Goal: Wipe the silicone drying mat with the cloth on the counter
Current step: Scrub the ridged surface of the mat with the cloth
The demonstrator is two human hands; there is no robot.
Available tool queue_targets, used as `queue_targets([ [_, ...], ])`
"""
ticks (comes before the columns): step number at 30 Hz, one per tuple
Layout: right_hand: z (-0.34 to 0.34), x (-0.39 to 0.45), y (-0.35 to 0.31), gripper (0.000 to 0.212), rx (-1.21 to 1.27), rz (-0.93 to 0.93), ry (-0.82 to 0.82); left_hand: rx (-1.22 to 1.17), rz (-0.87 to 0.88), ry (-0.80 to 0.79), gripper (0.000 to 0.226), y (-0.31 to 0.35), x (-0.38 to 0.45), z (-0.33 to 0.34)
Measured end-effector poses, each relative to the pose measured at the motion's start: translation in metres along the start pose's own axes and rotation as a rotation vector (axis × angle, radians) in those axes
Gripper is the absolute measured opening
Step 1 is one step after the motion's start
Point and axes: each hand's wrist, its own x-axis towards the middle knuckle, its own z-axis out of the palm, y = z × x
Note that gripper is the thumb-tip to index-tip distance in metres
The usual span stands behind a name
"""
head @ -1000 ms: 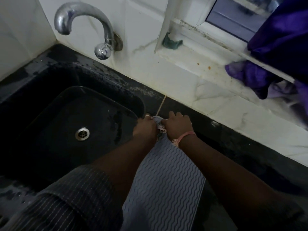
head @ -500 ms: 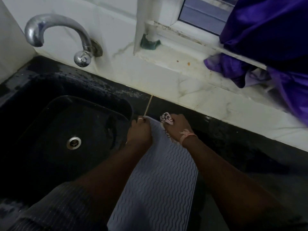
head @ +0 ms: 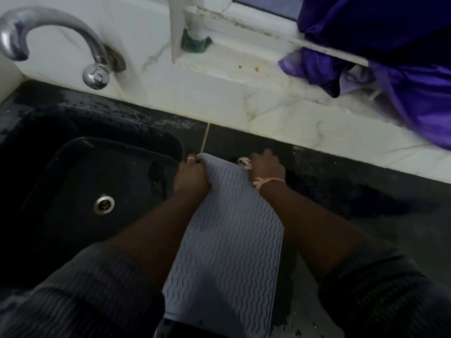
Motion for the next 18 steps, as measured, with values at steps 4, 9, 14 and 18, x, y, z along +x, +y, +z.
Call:
queue_targets([
  [4,-0.002,-0.029,0.046,0.035,0.151,0.303,0.084,-0.143,-0.011,0.032,0.045,0.0,-0.018,0.001],
  [9,-0.011,-0.09,0.006,0.029,0.713,-0.076,0.088,-0.172,-0.045,0.301,0.048,-0.01,-0.108,0.026],
  [14,0.035,-0.187,-0.066,0.044,0.398,-0.708,-0.16,-0.245,-0.22,0.343,0.031,-0.048,-0.179,0.047],
  [18,0.072,-0.233,-0.071,0.059,0.167,-0.853,-0.093,-0.265,-0.285,0.337,0.016,-0.071,-0.224,0.063],
])
